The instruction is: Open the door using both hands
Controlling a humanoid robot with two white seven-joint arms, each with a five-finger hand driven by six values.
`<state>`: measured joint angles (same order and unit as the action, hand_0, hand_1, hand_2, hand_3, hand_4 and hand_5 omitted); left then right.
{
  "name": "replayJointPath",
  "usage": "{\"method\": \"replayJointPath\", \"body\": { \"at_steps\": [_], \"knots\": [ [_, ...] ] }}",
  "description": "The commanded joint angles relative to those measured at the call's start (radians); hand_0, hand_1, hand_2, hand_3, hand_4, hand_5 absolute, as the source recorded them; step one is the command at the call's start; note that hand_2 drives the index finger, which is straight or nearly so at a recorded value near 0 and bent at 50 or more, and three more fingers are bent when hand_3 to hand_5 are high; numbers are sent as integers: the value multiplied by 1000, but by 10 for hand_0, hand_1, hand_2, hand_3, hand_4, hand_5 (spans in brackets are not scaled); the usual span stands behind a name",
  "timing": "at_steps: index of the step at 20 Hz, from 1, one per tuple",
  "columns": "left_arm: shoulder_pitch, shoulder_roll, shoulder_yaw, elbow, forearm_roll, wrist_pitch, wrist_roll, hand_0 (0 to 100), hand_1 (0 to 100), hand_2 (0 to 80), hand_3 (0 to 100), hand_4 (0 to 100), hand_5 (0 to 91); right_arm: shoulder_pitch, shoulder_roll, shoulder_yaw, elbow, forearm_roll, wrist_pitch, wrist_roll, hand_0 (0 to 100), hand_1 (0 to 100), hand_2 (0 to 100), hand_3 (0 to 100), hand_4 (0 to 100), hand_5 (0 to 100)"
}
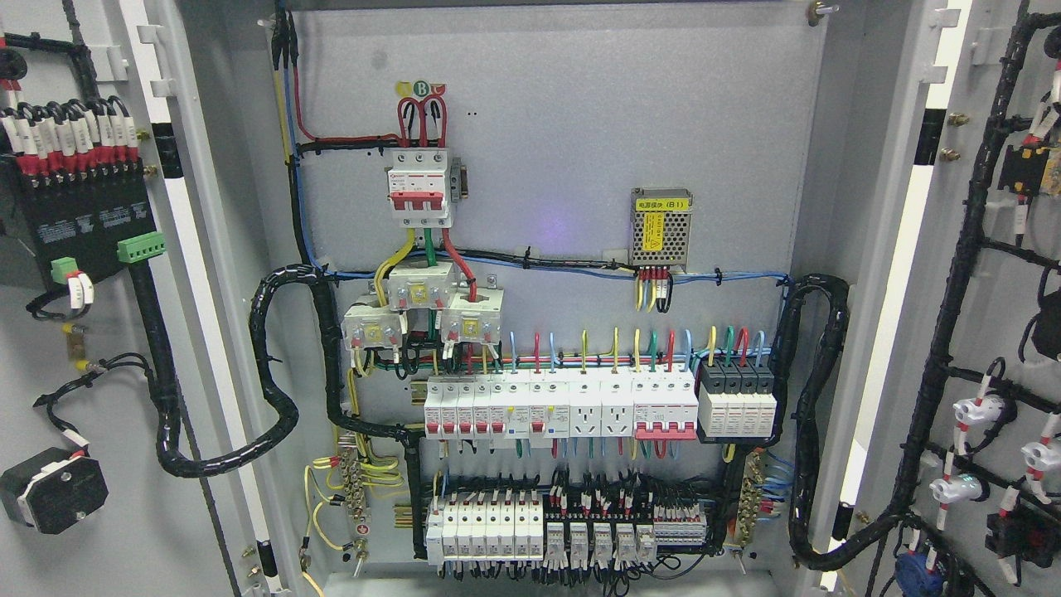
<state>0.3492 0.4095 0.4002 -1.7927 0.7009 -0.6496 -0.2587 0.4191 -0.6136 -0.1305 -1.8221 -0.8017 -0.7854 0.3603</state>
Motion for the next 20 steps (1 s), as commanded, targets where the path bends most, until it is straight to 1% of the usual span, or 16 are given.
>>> {"method": "replayJointPath", "body": {
  "at_steps": [1, 2, 4, 5, 9, 11, 14, 17, 20],
  "knots": [
    [-44, 45, 49, 88, 17, 54, 6, 0, 0, 0, 0, 43, 0, -2, -6, -28, 24, -14, -120, 19, 0, 0, 0, 0, 0, 0],
    [-55, 46, 49, 96, 17, 65, 6, 0, 0, 0, 0, 42, 0, -2, -8, -29, 24, -14, -120, 20, 0, 0, 0, 0, 0, 0],
    [-65, 55, 54, 99, 17, 70, 6, 0, 0, 0, 0, 42, 0, -2, -8, -29, 24, -14, -120, 51, 0, 0, 0, 0, 0, 0],
    [-67, 58, 57, 102, 17, 73, 6, 0, 0, 0, 0, 42, 0, -2, -8, -31, 27, -16, -120, 55, 0, 0, 0, 0, 0, 0],
    [-96, 74, 60, 121, 19, 106, 6, 0, 0, 0, 0, 43, 0, -2, -8, -54, 35, -14, -120, 60, 0, 0, 0, 0, 0, 0],
    [-117, 78, 60, 140, 19, 125, 6, 0, 0, 0, 0, 42, 0, -2, -8, -55, 44, -16, -120, 62, 0, 0, 0, 0, 0, 0],
    [-162, 89, 60, 179, 19, 151, 6, 0, 0, 0, 0, 42, 0, -2, -15, -61, 47, -16, -120, 95, 0, 0, 0, 0, 0, 0],
    [-202, 103, 57, 226, 19, 198, 6, 0, 0, 0, 0, 42, 0, -8, -15, -64, 56, -16, -120, 97, 0, 0, 0, 0, 0, 0],
    [-242, 109, 49, 278, 16, 229, 6, 0, 0, 0, 0, 42, 0, -22, -12, -84, 67, -17, -121, 97, 0, 0, 0, 0, 0, 0]
  ]
}}
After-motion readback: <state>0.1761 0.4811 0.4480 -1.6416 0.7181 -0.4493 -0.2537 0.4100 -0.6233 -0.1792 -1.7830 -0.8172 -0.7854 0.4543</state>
